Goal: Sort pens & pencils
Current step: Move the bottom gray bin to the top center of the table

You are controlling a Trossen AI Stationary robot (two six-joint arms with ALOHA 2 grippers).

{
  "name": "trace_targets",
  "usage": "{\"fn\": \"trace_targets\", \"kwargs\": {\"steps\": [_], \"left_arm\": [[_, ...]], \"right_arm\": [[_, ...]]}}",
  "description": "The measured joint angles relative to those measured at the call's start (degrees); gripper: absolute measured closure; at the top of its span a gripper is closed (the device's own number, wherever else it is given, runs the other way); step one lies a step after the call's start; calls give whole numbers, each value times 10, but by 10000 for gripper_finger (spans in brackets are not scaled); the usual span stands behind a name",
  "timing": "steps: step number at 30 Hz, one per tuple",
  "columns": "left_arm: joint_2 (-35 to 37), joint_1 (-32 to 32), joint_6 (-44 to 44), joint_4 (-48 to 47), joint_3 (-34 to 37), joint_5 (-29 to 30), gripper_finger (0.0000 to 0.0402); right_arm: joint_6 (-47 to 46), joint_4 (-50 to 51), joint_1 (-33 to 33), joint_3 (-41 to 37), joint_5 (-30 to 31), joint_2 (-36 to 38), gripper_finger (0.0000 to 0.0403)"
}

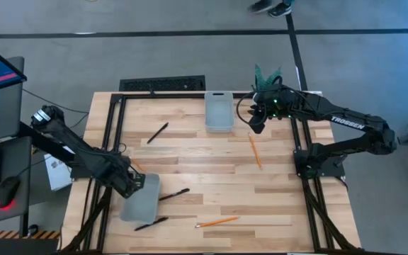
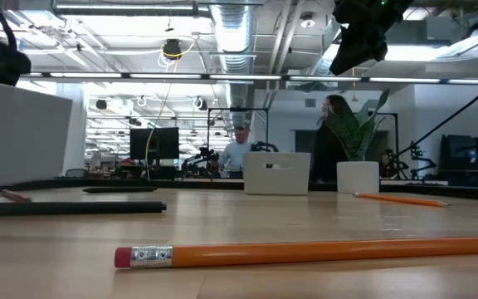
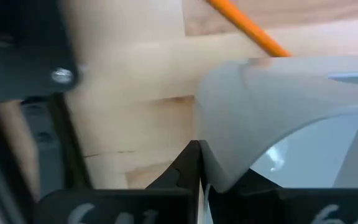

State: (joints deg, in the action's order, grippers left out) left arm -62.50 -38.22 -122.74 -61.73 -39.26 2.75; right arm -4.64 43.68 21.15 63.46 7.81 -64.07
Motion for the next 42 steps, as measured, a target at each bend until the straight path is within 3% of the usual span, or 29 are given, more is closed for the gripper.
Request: {"fn": "trace_targets", "kwargs": {"steps": [5,10,20,31,37,42], "left_arm": [[0,16,5,-89,-65,37,398],[0,63,63,-154,-126,82,398],[0,258,300,-186,-179,115,398],[-1,545,617,6,-183,100,398],[-15,656,722,141,-183,46,398],[-69,721,776,206,-183,-4,398]], "right_arm": [[6,0,0,0,0,0,280],[6,0,0,0,0,0,280],[6,0,0,0,0,0,280],[6,0,0,0,0,0,280],[6,0,0,0,0,0,280],[6,0,0,0,0,0,280]]}}
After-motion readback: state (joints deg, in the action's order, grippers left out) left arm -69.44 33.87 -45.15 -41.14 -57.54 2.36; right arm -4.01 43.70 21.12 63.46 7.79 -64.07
